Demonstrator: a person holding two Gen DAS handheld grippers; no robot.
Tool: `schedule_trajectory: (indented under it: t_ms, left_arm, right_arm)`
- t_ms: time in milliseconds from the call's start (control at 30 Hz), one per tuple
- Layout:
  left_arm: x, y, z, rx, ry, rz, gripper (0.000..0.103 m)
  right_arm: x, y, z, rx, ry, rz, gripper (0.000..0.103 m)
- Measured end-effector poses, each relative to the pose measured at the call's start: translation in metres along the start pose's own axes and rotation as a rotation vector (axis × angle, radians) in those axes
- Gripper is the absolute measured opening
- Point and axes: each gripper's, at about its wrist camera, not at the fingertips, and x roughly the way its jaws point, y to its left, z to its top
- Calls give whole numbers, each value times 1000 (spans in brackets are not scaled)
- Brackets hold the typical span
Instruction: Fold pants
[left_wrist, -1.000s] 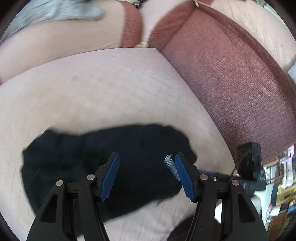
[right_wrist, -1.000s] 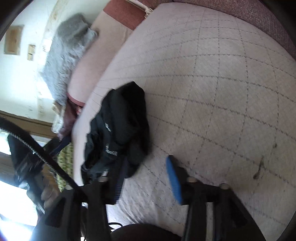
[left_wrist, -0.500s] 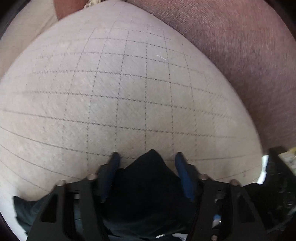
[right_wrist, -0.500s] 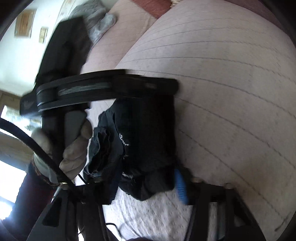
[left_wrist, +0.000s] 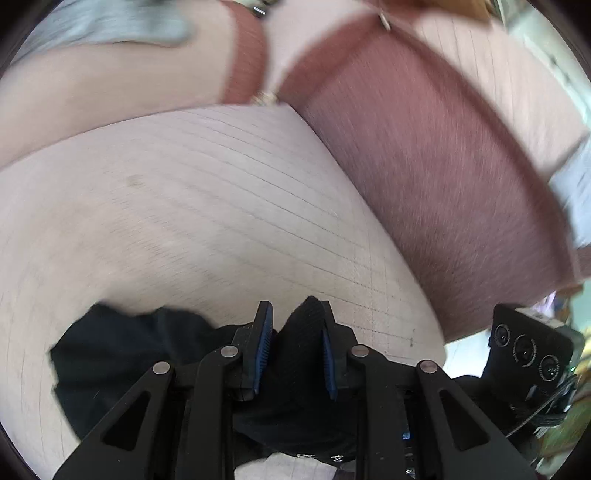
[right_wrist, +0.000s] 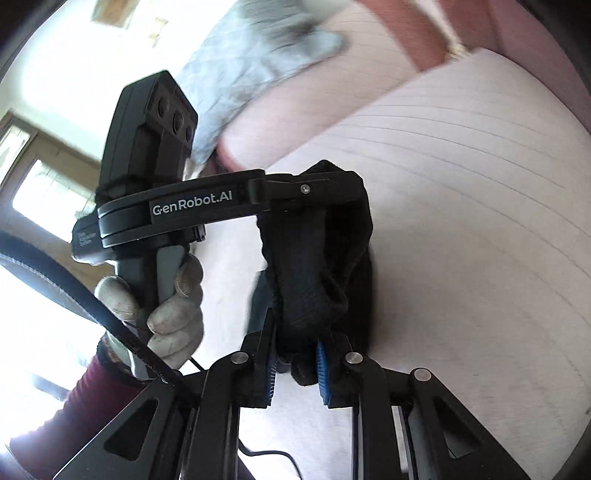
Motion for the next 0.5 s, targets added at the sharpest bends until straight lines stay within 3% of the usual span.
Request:
schedule_trajectory:
  t_ms: [100,367,400,500]
  left_arm:
    - [-35,55,-23,-121,-63,-24,23]
    - [-52,182,-80,-420,-131,-83,32]
    - [-53,198,-89,-471,-142,-80,41]
    - [-57,229,-107,-557,-160,-90,42]
  right_arm:
    - [34,38,3,-49,48,7,20]
    - [158,95,-4,-113,217,-22,21]
    - [167,97,-5,-118,233,-24,24]
    - [206,98,-18,-142,311,-49,36]
